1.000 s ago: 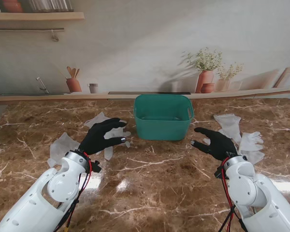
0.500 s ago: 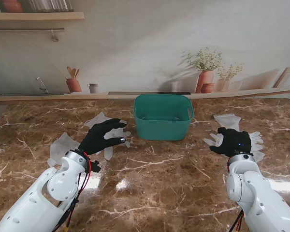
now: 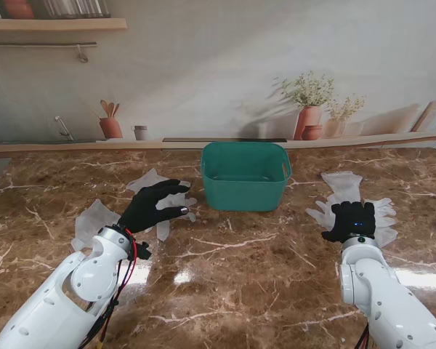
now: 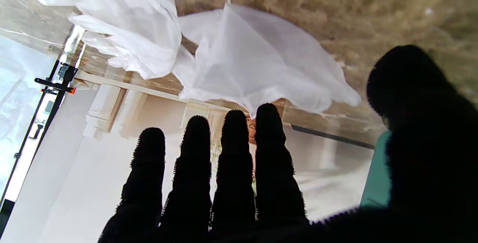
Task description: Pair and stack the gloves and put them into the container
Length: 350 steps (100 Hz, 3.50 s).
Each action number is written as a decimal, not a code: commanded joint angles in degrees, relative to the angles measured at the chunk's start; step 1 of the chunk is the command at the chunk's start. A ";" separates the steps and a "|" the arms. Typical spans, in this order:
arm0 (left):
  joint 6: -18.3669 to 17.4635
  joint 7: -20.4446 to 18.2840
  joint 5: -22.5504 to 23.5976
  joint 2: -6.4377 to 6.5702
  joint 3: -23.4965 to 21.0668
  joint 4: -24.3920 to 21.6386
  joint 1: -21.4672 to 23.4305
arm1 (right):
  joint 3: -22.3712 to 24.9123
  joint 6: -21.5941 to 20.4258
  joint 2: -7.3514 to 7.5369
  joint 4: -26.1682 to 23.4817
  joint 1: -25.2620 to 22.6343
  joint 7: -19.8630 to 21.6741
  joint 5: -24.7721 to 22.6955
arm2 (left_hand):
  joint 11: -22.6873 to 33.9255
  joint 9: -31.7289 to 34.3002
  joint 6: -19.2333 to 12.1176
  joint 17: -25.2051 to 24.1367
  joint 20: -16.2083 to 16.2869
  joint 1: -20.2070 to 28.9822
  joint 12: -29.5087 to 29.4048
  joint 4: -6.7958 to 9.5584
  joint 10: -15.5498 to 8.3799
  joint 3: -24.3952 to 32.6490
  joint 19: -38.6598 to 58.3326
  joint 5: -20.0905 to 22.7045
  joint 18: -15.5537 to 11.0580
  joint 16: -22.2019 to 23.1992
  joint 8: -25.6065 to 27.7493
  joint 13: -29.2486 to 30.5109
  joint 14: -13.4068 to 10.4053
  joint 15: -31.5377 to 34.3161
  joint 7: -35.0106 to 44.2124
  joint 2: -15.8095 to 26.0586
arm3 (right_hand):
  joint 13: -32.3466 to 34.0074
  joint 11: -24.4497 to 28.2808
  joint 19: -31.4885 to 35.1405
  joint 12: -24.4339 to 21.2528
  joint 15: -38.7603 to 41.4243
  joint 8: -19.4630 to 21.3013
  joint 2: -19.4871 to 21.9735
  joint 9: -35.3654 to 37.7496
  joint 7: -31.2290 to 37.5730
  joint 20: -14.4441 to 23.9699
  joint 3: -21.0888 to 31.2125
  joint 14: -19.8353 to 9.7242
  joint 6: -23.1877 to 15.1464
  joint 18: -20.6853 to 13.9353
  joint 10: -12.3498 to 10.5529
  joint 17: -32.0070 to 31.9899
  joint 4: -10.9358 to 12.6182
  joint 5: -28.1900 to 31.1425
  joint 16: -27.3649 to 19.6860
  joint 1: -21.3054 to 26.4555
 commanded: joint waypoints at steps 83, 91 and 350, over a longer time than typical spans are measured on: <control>0.05 0.21 0.62 0.15 -0.70 -0.72 1.21 | 4.84 -4.62 -2.38 -1.87 -2.02 -11.19 7.27 | -1.32 0.17 -0.64 -1.25 -0.63 2.28 -0.51 1.94 1.14 -1.49 -0.75 -0.98 -0.52 -0.78 -0.11 -0.90 -1.66 -1.12 -0.96 3.57 | 5.58 1.18 3.75 -3.90 4.61 -21.56 9.92 14.83 33.62 1.13 20.30 -1.93 -10.04 -0.47 -1.61 3.97 -15.18 18.86 -1.28 5.66; 0.09 0.17 0.66 0.16 -0.73 -0.77 1.24 | 5.85 -5.73 -2.65 -3.56 -3.05 -12.18 7.73 | -1.32 0.18 -0.41 -1.28 -0.64 2.38 -0.51 1.92 1.13 -1.51 -0.77 -1.02 -0.48 -0.78 -0.12 -0.93 -1.61 -1.13 -1.01 3.70 | 6.44 2.08 4.22 -3.57 4.66 -18.73 8.86 16.11 36.51 1.27 20.77 -1.97 -9.86 -0.27 -1.84 4.35 -15.20 18.78 -1.19 7.76; 3.02 -21.24 -11.63 3.97 -0.41 -16.26 3.93 | -1.93 -56.69 -4.87 -21.36 -8.38 -5.04 34.07 | 0.81 5.29 -12.74 -4.32 14.02 26.93 1.44 -1.79 -1.41 11.63 -13.73 10.07 8.34 1.94 23.01 -1.97 -0.43 -1.09 33.39 -2.50 | 7.67 -0.01 5.54 -0.94 1.35 2.77 7.74 17.77 33.83 1.96 24.35 -4.02 -16.75 2.00 -2.89 7.01 -15.43 19.94 -2.50 11.13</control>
